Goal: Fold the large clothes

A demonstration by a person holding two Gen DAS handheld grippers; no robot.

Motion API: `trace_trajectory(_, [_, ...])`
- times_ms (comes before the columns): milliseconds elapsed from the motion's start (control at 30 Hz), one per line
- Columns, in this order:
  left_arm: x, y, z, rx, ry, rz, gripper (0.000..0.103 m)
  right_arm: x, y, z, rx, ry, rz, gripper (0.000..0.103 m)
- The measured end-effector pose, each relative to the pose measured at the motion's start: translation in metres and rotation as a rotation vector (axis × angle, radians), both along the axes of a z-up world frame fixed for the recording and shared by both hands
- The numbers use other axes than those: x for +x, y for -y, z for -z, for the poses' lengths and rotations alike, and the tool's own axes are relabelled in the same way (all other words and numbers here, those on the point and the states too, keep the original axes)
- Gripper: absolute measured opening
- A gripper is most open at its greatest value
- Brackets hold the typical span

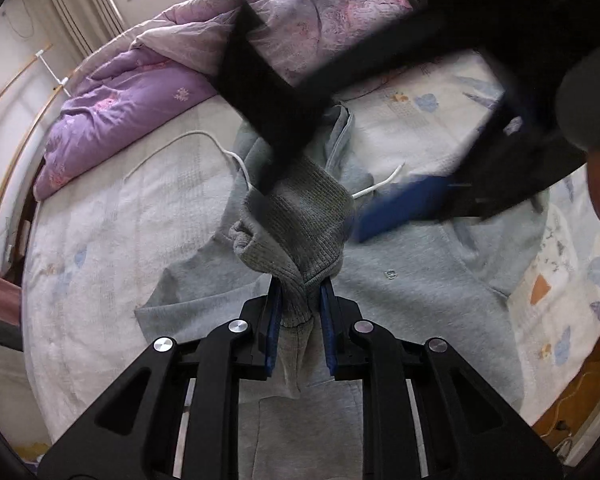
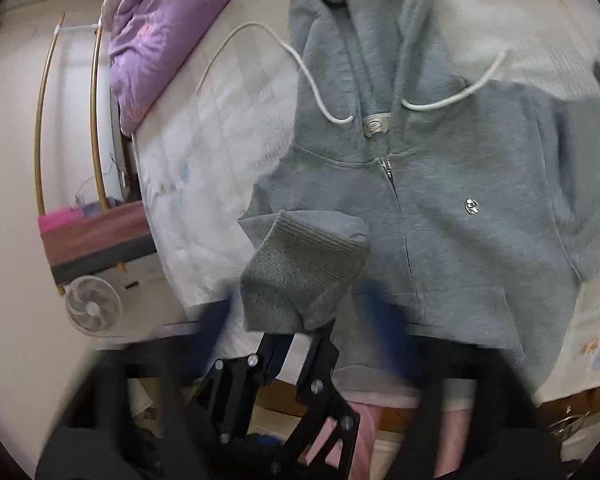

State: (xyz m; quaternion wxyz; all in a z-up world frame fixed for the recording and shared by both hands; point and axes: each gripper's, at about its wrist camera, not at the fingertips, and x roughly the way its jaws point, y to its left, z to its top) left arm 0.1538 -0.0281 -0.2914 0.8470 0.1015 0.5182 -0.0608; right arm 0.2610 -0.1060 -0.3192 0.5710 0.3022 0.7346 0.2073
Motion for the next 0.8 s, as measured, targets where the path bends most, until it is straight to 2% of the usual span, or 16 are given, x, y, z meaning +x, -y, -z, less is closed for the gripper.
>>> trace_trajectory(33, [-0.001,-0.004,-0.002,-0.014,-0.002,-0.013,0.029,0.0,0.002,0.001,0.005,0.007,0.013,0.015])
trace_trajectory(167, [0.002,-0.033,-0.005,-0.094,-0.025,-0.066,0.038,-0.006,0.007,0.003,0.032,0.016,0.043,0.01])
trace_trajectory(233, [0.003,-0.045,-0.002,-0.106,-0.046,-0.09,0.062,-0.008,0.005,0.001,-0.009,0.044,0.025,0.01])
trace_trajectory(267, [0.002,-0.05,0.0,-0.115,-0.053,-0.102,0.064,-0.009,0.006,0.001,-0.028,0.054,0.022,0.01])
trace_trajectory(467, [-0.003,-0.09,0.026,-0.086,-0.134,-0.214,0.068,-0.012,0.03,0.029,-0.111,0.013,0.056,0.01])
trace_trajectory(600, [0.003,-0.112,0.049,-0.124,-0.217,-0.287,0.068,-0.021,0.049,0.056,-0.179,-0.08,0.1,0.012])
trace_trajectory(633, [0.004,-0.115,0.052,-0.122,-0.225,-0.299,0.068,-0.023,0.054,0.062,-0.236,-0.099,0.096,0.014])
trace_trajectory(700, [0.007,-0.12,0.059,-0.123,-0.247,-0.323,0.068,-0.029,0.061,0.071,-0.333,-0.135,0.093,0.032])
trace_trajectory(733, [0.008,-0.121,0.063,-0.129,-0.261,-0.327,0.068,-0.033,0.065,0.074,-0.358,-0.151,0.103,0.07])
trace_trajectory(767, [0.008,-0.122,0.067,-0.129,-0.276,-0.328,0.068,-0.038,0.07,0.073,-0.361,-0.141,0.134,0.09])
trace_trajectory(800, [0.008,-0.123,0.071,-0.114,-0.287,-0.327,0.068,-0.04,0.072,0.072,-0.362,-0.132,0.146,0.09])
